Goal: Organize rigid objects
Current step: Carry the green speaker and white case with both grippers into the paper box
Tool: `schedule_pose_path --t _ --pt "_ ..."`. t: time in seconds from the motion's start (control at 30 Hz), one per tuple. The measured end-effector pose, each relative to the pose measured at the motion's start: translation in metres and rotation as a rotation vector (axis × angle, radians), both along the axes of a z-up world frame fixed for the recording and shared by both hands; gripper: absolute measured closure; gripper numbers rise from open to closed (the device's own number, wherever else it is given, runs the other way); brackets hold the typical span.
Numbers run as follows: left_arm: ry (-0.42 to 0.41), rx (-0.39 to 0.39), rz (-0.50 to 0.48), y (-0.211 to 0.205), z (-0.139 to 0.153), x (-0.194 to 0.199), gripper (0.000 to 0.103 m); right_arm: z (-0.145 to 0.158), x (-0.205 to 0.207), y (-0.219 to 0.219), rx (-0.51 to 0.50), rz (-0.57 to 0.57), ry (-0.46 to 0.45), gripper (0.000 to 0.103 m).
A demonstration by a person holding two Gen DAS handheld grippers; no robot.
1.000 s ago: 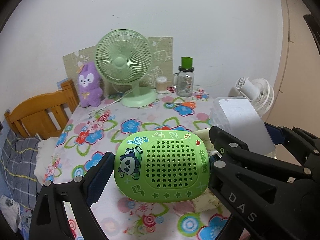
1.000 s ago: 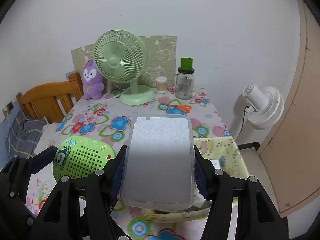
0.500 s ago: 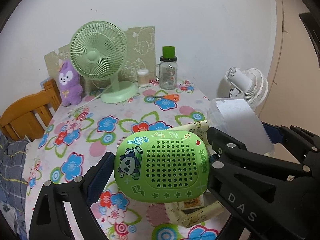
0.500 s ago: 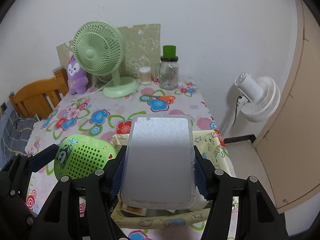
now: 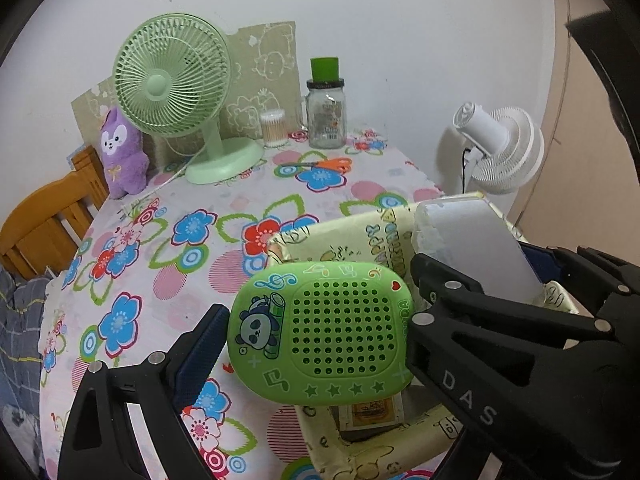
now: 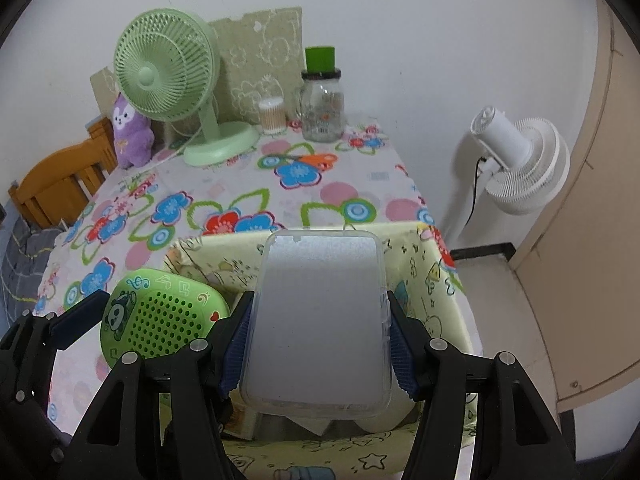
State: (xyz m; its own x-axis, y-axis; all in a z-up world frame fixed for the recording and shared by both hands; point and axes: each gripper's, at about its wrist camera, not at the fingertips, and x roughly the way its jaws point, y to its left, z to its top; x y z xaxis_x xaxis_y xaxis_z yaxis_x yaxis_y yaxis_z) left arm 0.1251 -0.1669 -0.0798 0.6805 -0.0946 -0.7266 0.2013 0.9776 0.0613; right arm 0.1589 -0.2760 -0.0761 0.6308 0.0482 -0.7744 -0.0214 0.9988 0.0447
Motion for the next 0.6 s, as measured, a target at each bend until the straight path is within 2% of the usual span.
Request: schedule_pose_path --t 0.23,0.37,0.47,0.6 --pt "-0.027 0.065 -0.008 -0.012 -0.005 0.0 0.008 -0.012 0.007 -0.011 0.043 -0.024 0.043 0.039" --pt "-0.024 0.07 -0.017 -0.015 -0.005 0.001 0.008 -0.013 0.008 -0.014 0.045 -0.025 0.05 0.038" --pt "-0.022 0.07 -0.019 -0.016 -0.005 0.001 0.008 -0.012 0.008 -0.017 0.044 -0.024 0.059 0.034" --pt "-0.007 0.043 -0.027 -0.016 -0.003 0.003 0.008 -0.009 0.006 -0.023 0.057 -0.032 0.062 0.032"
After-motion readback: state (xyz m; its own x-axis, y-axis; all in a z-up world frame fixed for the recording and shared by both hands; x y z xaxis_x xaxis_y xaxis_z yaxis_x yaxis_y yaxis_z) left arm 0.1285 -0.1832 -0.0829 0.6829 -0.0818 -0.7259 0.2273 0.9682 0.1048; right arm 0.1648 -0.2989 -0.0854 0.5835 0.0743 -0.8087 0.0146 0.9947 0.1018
